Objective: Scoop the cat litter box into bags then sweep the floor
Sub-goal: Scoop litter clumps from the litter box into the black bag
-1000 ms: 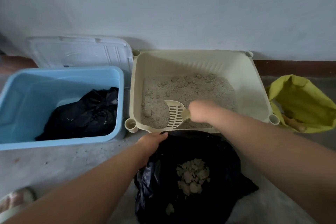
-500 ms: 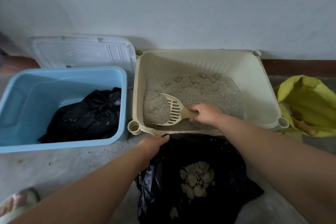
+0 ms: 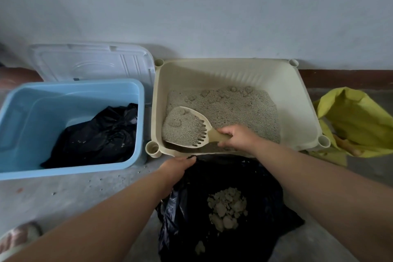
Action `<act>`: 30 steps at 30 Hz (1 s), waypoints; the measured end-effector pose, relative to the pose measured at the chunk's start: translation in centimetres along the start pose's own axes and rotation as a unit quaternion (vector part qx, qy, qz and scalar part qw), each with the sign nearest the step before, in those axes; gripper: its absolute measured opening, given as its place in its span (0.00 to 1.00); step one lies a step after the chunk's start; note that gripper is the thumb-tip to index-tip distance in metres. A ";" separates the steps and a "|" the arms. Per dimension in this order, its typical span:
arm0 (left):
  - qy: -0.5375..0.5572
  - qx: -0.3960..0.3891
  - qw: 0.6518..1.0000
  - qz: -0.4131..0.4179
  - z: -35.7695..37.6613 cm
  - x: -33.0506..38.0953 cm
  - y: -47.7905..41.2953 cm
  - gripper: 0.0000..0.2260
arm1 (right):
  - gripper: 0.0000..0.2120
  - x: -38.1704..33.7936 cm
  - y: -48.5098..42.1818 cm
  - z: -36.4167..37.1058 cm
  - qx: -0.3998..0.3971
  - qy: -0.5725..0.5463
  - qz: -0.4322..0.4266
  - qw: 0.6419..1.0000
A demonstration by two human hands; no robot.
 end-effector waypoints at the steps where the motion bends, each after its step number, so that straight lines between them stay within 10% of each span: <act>1: 0.004 0.002 1.000 0.001 0.0 -0.1 -0.1 0.14 | 0.27 0.0 0.1 -0.1 0.009 -0.016 -0.003 1.000; 30: 0.080 0.011 0.996 -0.029 2.6 0.0 1.0 0.14 | 0.16 5.3 7.0 -4.0 0.064 -0.046 0.057 0.995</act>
Point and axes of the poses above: each hand's wrist, its own y-axis away from the middle knuckle, its own z-axis out of the palm, x = y × z, the point moved 6 cm from there along -y, towards the middle knuckle
